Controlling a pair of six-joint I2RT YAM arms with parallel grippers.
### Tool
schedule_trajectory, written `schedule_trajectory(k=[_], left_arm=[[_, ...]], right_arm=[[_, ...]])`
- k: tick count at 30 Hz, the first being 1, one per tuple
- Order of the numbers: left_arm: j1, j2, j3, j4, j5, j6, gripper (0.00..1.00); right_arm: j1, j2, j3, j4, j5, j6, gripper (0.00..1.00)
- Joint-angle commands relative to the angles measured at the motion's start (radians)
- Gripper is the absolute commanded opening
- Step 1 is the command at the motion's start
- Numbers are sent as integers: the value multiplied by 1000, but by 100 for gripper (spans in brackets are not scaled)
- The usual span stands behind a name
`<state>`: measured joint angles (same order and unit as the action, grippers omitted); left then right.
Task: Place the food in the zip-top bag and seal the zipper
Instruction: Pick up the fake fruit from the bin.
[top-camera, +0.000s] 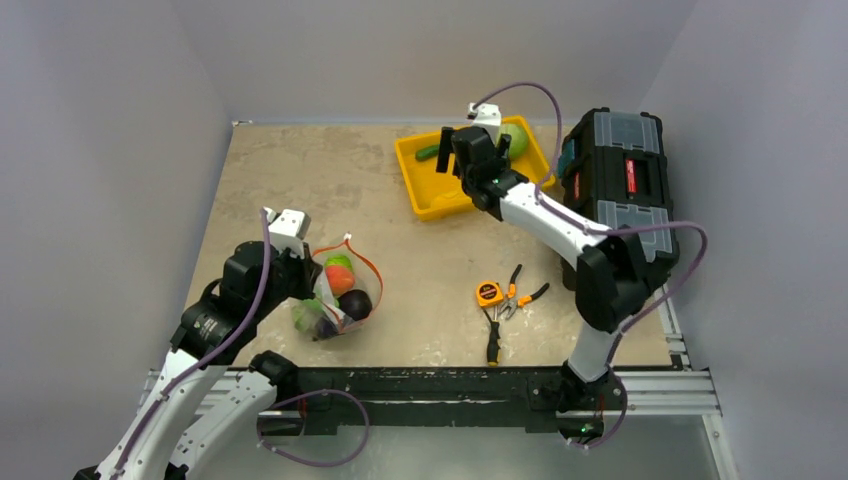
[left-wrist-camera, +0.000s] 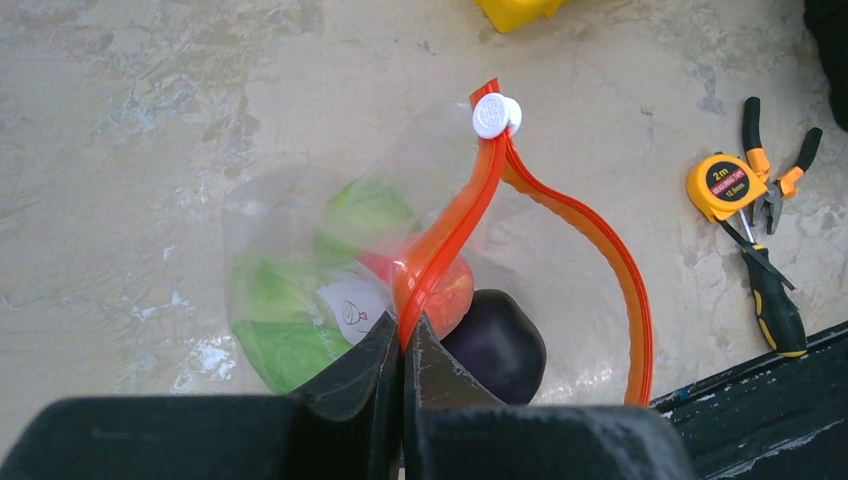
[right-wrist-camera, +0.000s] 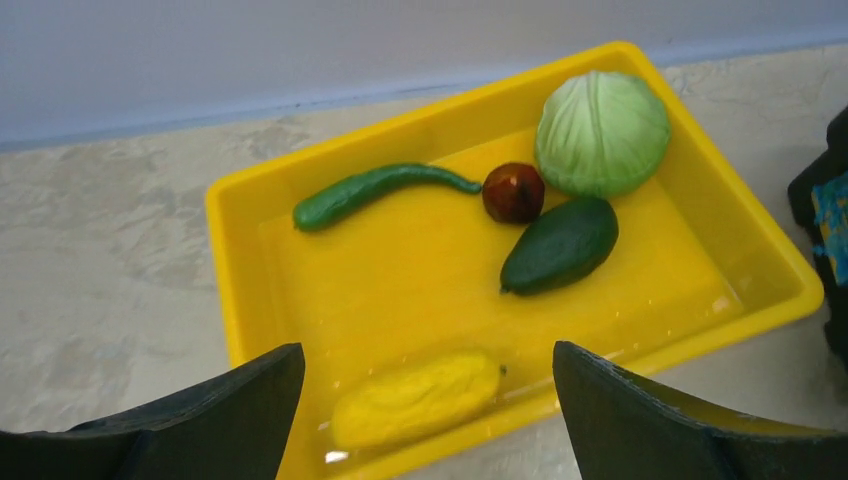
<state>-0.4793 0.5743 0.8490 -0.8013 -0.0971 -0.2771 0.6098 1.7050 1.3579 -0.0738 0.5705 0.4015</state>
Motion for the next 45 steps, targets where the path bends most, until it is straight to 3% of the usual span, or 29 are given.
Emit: schedule_trajectory(k=[1,7,10,17,30,45], left_arm=[[-4,-8,21,26,-17,-7,0],[-3,14,25,24,-13,-1,0],[-3,12,24,26,-10,-2,0],[-3,19,24,25,-8,-2,0],[-3,39,24,28,-10,1,0],[-3,58,25,28,0,4,0]], right_arm=[[-50,171,239,-83,56,-140,95],[-81,479,601,-214,192,-317,97],[-86,588,688,-210,271,-422,99],[-109,707,723,-53,329,-665,99],[-119,896,827,119,383,-873,98],[-122,930,836,83,332,-806,67]])
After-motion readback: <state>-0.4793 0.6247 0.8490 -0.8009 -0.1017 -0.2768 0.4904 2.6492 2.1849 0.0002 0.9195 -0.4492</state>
